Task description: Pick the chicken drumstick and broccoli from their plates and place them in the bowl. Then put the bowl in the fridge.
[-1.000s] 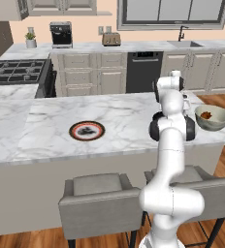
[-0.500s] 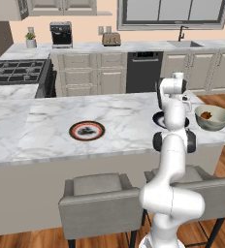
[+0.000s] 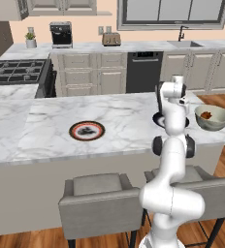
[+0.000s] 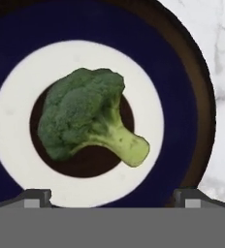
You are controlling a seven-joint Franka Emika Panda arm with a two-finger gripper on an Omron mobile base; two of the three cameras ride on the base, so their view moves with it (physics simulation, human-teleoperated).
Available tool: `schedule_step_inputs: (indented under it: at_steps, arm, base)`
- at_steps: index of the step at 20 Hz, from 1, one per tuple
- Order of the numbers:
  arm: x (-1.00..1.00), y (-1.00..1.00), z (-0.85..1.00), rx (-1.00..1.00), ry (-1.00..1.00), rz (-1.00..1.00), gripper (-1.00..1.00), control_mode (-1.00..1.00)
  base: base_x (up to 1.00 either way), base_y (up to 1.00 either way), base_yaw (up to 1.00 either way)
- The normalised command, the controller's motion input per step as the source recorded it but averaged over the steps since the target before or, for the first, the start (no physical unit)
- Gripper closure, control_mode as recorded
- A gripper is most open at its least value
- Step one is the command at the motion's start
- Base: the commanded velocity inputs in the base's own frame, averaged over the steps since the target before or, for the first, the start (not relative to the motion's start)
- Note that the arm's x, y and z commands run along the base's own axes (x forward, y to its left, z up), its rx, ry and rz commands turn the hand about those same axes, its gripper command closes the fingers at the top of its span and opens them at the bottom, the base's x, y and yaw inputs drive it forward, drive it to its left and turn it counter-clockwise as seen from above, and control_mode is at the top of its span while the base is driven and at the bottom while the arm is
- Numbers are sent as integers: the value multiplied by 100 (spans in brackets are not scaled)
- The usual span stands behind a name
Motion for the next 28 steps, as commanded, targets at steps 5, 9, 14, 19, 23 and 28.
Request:
schedule_step_inputs:
  at_steps: [5, 9, 14, 19, 23, 28]
  arm:
    - [37, -7, 3, -3, 0, -13, -100, -100]
    - [39, -17, 0, -6, 0, -9, -100, -100]
    - [40, -22, 0, -4, 1, -5, -100, -100]
    - [39, -20, 2, 0, 6, -2, -100, -100]
    - [21, -5, 0, 0, 13, -1, 100, -100]
    - [7, -3, -2, 0, 15, 0, 100, -100]
  base:
    - [0, 0, 0]
    - [0, 0, 0]
    - [0, 0, 0]
    - [0, 0, 0]
    - [0, 0, 0]
    - [0, 0, 0]
